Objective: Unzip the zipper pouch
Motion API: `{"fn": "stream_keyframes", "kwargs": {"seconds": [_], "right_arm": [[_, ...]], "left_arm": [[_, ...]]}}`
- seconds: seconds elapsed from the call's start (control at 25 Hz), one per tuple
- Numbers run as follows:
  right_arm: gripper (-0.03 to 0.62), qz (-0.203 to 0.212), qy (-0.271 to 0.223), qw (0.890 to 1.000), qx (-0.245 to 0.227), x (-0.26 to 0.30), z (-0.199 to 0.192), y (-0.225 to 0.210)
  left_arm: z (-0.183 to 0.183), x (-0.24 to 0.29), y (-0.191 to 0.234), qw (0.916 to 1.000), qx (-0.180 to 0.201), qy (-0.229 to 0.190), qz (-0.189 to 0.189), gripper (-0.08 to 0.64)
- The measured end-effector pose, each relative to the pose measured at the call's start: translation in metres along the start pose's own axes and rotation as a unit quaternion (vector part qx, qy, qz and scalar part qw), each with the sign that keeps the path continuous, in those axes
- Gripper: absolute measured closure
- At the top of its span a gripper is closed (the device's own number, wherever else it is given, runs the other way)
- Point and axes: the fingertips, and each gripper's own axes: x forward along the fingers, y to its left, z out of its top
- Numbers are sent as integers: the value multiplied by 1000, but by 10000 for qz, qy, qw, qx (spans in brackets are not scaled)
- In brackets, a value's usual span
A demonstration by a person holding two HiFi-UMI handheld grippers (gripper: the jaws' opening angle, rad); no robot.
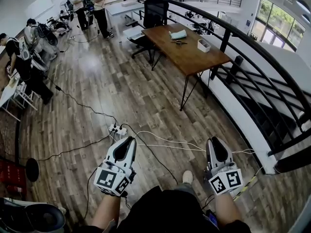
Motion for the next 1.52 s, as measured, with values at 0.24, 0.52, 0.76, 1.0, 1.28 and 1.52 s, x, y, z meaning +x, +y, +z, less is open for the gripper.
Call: {"fn": "stream_keyframes", "kwargs": {"seconds": [0.24, 0.52, 0.76, 1.0, 1.28, 1.52], "right_arm": [[419, 256, 67, 9996, -125, 30, -4, -19], [340, 435, -6, 9987, -270, 87, 10, -69], [285, 409, -62, 9990, -166, 122, 23, -125], [275, 483, 24, 9988, -61, 147, 23, -170], [278, 518, 234, 9982, -185, 156, 21, -216], [279, 400, 339, 9985, -129, 160, 15, -237]], "left_arm": [[-7, 35, -2, 9999, -119, 53, -30, 379], [-4, 111, -4, 10000, -75, -28, 44, 309], [5, 173, -8, 9995, -190, -143, 184, 263], [2, 224, -9, 9993, -185, -113, 301, 239], [-4, 272, -17, 9988, -335, -106, 354, 239], [-11, 291, -24, 9991, -278, -42, 323, 238]]}}
